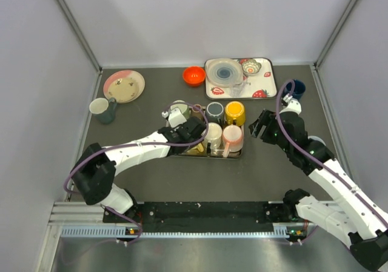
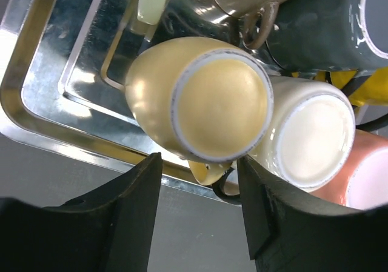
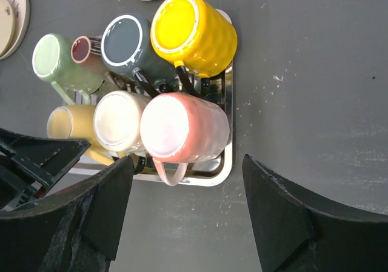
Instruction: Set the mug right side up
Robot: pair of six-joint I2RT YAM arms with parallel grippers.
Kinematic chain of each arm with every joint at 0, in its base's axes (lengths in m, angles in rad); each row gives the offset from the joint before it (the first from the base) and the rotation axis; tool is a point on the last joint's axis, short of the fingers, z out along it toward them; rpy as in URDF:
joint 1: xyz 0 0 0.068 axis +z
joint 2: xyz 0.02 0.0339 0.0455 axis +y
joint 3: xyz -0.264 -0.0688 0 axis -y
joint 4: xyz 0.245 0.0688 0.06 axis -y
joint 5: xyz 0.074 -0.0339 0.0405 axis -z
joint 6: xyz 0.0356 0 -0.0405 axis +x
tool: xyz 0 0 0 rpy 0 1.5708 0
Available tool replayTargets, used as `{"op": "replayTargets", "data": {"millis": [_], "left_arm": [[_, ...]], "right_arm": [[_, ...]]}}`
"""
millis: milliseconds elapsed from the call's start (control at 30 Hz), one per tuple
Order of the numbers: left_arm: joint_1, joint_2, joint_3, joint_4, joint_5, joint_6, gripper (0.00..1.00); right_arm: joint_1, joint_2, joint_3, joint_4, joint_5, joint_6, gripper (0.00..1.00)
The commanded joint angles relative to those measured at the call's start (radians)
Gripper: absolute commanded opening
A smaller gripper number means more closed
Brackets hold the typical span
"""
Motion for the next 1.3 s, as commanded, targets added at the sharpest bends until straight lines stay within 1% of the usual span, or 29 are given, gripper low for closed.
{"op": "replayTargets", "data": {"millis": [0, 33, 167, 267, 300, 367, 400, 500, 667, 767, 800, 933, 967, 1067, 1167, 1267], "left_arm": [[0.031, 0.004, 0.02, -0.036, -0.019, -0.014, 0.56], [0.034, -0.006, 0.015, -0.038, -0.018, -0.006, 0.53], [0.056, -0.041, -0.029, -0.04, -0.001, 0.038, 0.47], [0.08, -0.073, -0.058, -0.044, 0.027, 0.086, 0.47], [0.085, -0.09, -0.064, -0.04, 0.048, 0.136, 0.48], [0.097, -0.104, -0.074, -0.041, 0.062, 0.175, 0.5], [0.1, -0.121, -0.077, -0.033, 0.067, 0.219, 0.54], [0.109, -0.136, -0.081, -0.017, 0.074, 0.294, 0.59], [0.117, -0.124, -0.07, -0.004, 0.091, 0.391, 0.61], [0.117, -0.102, -0.07, 0.005, 0.109, 0.422, 0.61], [0.117, -0.093, -0.07, 0.01, 0.119, 0.429, 0.61], [0.117, -0.079, -0.081, 0.034, 0.143, 0.437, 0.53], [0.117, -0.076, -0.08, 0.033, 0.145, 0.436, 0.48], [0.116, -0.053, -0.066, 0.013, 0.137, 0.427, 0.42], [0.116, -0.02, -0.051, -0.004, 0.134, 0.414, 0.38], [0.117, -0.022, -0.06, -0.007, 0.134, 0.411, 0.34]], "right_arm": [[0.011, -0.013, 0.002, 0.031, -0.028, 0.006, 0.72], [0.011, -0.01, -0.001, 0.031, -0.029, 0.006, 0.72], [0.01, -0.004, -0.007, 0.037, -0.031, 0.007, 0.72], [0.011, 0.004, -0.017, 0.044, -0.035, 0.014, 0.72], [0.01, 0.007, -0.02, 0.048, -0.037, 0.015, 0.72], [0.011, 0.008, -0.021, 0.049, -0.038, 0.017, 0.72], [0.011, 0.007, -0.021, 0.052, -0.037, 0.017, 0.72], [0.011, 0.01, -0.023, 0.055, -0.037, 0.018, 0.72], [0.011, 0.014, -0.026, 0.057, -0.04, 0.017, 0.72], [0.011, 0.013, -0.032, 0.058, -0.04, 0.018, 0.72], [0.011, 0.014, -0.035, 0.058, -0.04, 0.018, 0.72], [0.011, 0.013, -0.041, 0.061, -0.038, 0.018, 0.72], [0.011, 0.013, -0.044, 0.06, -0.038, 0.018, 0.72], [0.01, 0.013, -0.047, 0.06, -0.038, 0.018, 0.72], [0.011, 0.008, -0.047, 0.061, -0.04, 0.018, 0.72], [0.011, 0.004, -0.049, 0.061, -0.038, 0.018, 0.72]]}}
